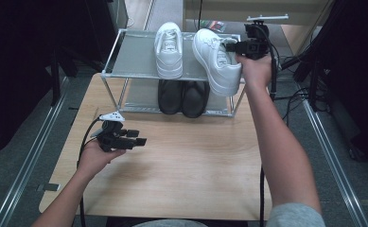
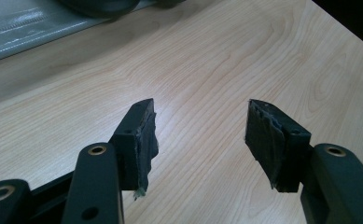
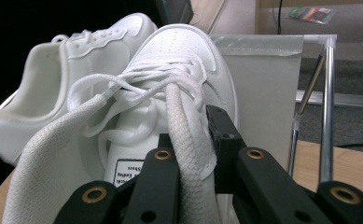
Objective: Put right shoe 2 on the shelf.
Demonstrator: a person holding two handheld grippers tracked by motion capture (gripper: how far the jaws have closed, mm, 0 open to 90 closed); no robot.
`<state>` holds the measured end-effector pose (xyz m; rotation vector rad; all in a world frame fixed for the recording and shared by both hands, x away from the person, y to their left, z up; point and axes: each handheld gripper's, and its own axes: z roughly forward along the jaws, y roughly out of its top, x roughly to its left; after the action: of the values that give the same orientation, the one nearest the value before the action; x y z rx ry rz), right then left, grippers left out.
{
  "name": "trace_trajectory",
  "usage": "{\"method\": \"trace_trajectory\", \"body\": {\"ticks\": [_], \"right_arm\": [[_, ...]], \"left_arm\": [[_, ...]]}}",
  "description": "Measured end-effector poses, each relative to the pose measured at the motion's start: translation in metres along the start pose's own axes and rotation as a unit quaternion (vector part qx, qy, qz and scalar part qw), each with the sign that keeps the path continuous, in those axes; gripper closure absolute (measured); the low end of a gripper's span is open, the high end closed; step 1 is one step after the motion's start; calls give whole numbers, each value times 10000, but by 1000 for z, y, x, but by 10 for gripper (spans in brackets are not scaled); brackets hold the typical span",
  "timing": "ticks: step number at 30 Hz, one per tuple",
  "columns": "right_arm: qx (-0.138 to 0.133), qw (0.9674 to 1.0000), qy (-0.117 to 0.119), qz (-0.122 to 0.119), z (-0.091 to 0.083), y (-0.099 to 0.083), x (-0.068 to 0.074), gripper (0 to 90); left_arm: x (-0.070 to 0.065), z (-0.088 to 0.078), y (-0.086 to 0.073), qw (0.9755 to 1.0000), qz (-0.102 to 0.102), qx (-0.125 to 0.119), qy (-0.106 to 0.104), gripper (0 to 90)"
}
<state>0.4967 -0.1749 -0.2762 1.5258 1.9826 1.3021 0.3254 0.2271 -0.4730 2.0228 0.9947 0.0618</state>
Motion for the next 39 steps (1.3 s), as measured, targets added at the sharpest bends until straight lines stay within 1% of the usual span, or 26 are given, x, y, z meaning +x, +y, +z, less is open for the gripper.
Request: {"method": "trace_trajectory", "body": {"ticks": [1, 2, 5, 6, 7, 8, 9, 11, 13, 14, 15, 17, 18, 21, 22, 24, 26, 28, 30, 31, 32, 33, 36, 37, 38, 39], "right_arm": [[6, 10000, -49, 55, 5, 3, 2, 839], [4, 9998, -135, 114, 14, 8, 6, 839], [-36, 9993, -326, 201, 28, 14, 15, 837], [-36, 9993, -326, 201, 28, 14, 15, 837], [-38, 9989, -419, 205, 34, 16, 17, 836], [-40, 9979, -584, 272, 45, 19, 23, 834], [-40, 9979, -584, 272, 45, 19, 23, 834], [-13, 9971, -691, 318, 55, 22, 27, 833], [-1, 9966, -714, 403, 62, 25, 31, 829], [-14, 9964, -751, 385, 68, 27, 36, 828], [-14, 9964, -751, 385, 68, 27, 36, 828], [-17, 9960, -809, 370, 74, 30, 42, 828], [-7, 9957, -857, 343, 78, 31, 45, 828], [59, 9936, -1060, 384, 86, 32, 52, 828], [70, 9929, -1119, 400, 88, 31, 54, 828], [124, 9919, -1216, 342, 92, 29, 59, 823], [130, 9913, -1286, 264, 94, 24, 63, 805], [112, 9918, -1252, 243, 94, 23, 62, 791], [111, 9930, -1137, 315, 93, 21, 57, 778], [104, 9933, -1109, 297, 93, 21, 56, 773], [115, 9941, -1059, 224, 93, 21, 56, 741], [115, 9941, -1059, 224, 93, 21, 56, 741], [83, 9958, -892, 191, 92, 21, 55, 654], [70, 9966, -796, 189, 92, 21, 54, 614], [35, 9981, -553, 261, 90, 22, 52, 537], [35, 9981, -553, 261, 90, 22, 52, 537]], "left_arm": [[0, 0, 0, 10000, 11, 4, -5, 435], [0, 0, 0, 10000, 38, 32, -37, 435], [-3, 3, 1, 9999, 104, 97, -87, 435], [-3, 3, 1, 9999, 104, 97, -87, 435], [-5, 4, 1, 9997, 157, 135, -129, 435], [-6, 4, 1, 9996, 203, 147, -116, 435], [-6, 4, 1, 9996, 203, 147, -116, 435], [-7, 5, 1, 9995, 244, 158, -124, 436], [-8, 6, 2, 9994, 264, 165, -154, 437], [-9, 6, 2, 9993, 276, 171, -168, 437], [-9, 7, 2, 9993, 284, 177, -183, 437], [-9, 7, 2, 9991, 297, 217, -198, 437], [-10, 8, 2, 9991, 306, 224, -192, 437], [-11, 9, 3, 9990, 333, 226, -179, 436], [-11, 9, 3, 9990, 332, 227, -200, 437], [-10, 10, 3, 9989, 328, 248, -215, 436], [-9, 11, 3, 9989, 327, 292, -173, 436], [-9, 10, 3, 9989, 325, 280, -183, 436], [-9, 9, 4, 9990, 306, 254, -184, 437], [-9, 9, 4, 9990, 312, 269, -175, 437], [-9, 10, 3, 9990, 314, 279, -171, 437], [-9, 10, 3, 9990, 314, 279, -171, 437], [-9, 11, 3, 9989, 290, 305, -195, 439], [-9, 11, 3, 9989, 305, 312, -184, 439], [-9, 11, 3, 9989, 291, 326, -185, 439], [-9, 11, 3, 9989, 291, 326, -185, 438]]}}
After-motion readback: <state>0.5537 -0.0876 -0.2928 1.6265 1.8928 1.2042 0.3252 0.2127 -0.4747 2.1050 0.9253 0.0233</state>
